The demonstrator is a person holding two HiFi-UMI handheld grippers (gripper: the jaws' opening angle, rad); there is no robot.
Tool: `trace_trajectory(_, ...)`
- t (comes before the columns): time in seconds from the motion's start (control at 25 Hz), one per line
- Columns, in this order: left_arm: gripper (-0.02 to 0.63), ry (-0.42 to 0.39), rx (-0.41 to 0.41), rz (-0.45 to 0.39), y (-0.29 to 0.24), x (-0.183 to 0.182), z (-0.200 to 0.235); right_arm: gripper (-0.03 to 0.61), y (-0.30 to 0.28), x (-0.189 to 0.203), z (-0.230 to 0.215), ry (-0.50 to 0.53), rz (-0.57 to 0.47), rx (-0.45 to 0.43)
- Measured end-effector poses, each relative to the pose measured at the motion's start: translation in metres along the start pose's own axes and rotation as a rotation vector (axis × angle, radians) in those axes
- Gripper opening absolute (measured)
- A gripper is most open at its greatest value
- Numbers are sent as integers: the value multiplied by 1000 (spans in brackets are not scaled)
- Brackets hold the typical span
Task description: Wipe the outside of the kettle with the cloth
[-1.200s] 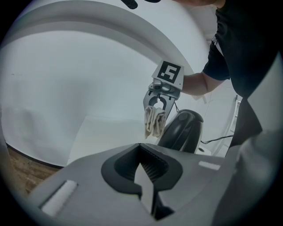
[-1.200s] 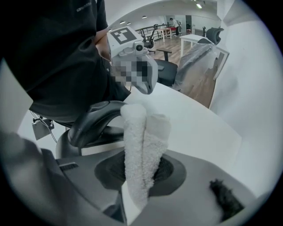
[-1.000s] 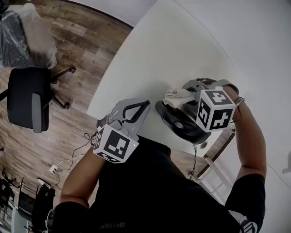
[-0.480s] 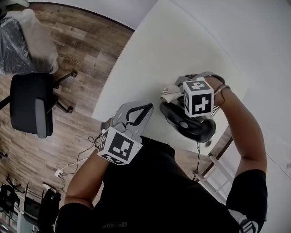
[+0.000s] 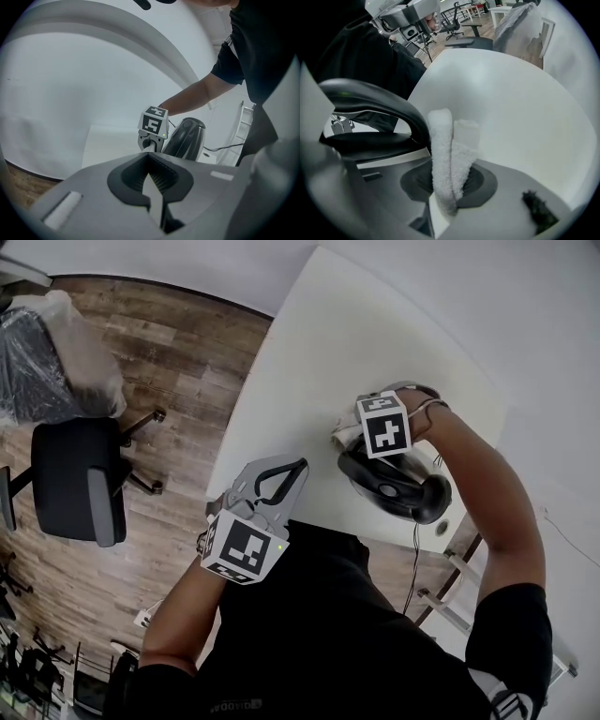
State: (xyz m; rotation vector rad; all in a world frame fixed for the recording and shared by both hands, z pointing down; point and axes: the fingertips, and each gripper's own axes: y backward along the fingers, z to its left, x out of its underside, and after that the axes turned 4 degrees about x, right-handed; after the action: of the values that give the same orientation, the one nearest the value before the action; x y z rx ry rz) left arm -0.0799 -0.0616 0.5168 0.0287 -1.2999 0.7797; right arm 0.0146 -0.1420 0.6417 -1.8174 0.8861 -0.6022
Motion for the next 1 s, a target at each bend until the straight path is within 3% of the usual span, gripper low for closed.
trace_trajectory(0.28,5,-27,6,6,18,-3,5,95,6,-1,-2,-11,32,37)
trace_trajectory(0.4,5,-42,10,7,24,-4,3,95,21,0,-7,-79,-14,98)
trace_trajectory(0.52,5,-40,-6,13,25,-3,8,95,49,7,-15,-243,-139,193)
trace_trajectory(0.72,5,3,-31,1,28,-7,13,95,104,41,-15,-557,-389,431)
trace_trajectory(0.8,5,15,-40,-11,27,-14,8,95,120,70,-3,-669,-461,532)
trace_trajectory(1.0,5,68,-79,-39,30,-24,-5,95,149,139,62,-1056,-760,762)
